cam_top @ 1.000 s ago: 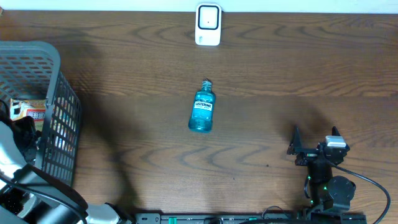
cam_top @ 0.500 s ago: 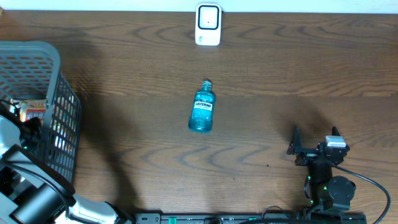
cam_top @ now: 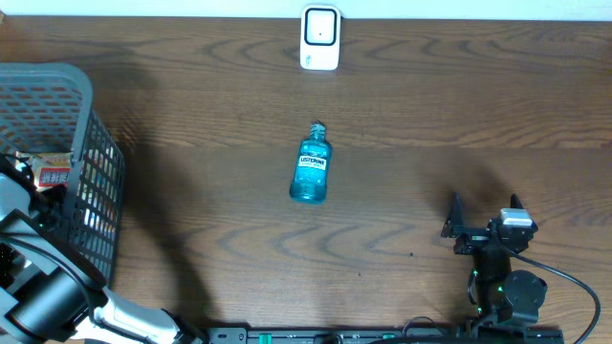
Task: Scan the item barcode
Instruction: 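Return the left gripper to the basket and grasp a small green item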
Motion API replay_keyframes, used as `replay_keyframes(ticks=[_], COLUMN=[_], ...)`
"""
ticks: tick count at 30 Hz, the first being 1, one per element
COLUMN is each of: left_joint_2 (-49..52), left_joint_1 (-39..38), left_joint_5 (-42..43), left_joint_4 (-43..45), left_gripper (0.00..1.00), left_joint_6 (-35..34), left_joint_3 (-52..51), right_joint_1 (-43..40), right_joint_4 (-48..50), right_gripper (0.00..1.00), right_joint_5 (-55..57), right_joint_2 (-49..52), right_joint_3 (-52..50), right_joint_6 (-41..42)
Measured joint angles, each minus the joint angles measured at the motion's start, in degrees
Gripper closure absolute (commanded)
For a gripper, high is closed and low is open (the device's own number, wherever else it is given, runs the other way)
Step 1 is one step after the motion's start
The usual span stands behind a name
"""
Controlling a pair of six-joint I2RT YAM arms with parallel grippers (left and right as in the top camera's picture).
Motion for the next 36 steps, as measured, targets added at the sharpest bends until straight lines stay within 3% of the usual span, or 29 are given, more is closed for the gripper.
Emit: replay_keyframes(ticks=[6, 18, 31, 36], left_joint_2=[-0.11, -2.54, -34.75, -46.58], left_joint_1=[0.00, 0.17, 0.33, 0.35], left_joint_5=[-0.26, 1.03, 3.39, 15.72], left_joint_4=[-0.13, 0.07, 5.11, 16.22], left_gripper=[0.52, 0.53, 0.50, 0.49], left_joint_6=[2.23, 7.50, 8.85, 8.48], left_joint_3=[0.04, 0.04, 0.61, 0.83], right_joint_1=[0.00, 0.00, 0.00, 0.00], right_joint_4=[0.00, -0.02, 0.00, -0.02], right_gripper=[0.01, 0.01, 0.01, 0.01], right_joint_5=[0.02, 0.00, 0.02, 0.00], right_joint_2=[0.00, 0.00, 0.00, 0.00], right_joint_3=[0.00, 0.00, 0.00, 0.00], right_joint_6=[0.00, 0.00, 0.00, 0.00])
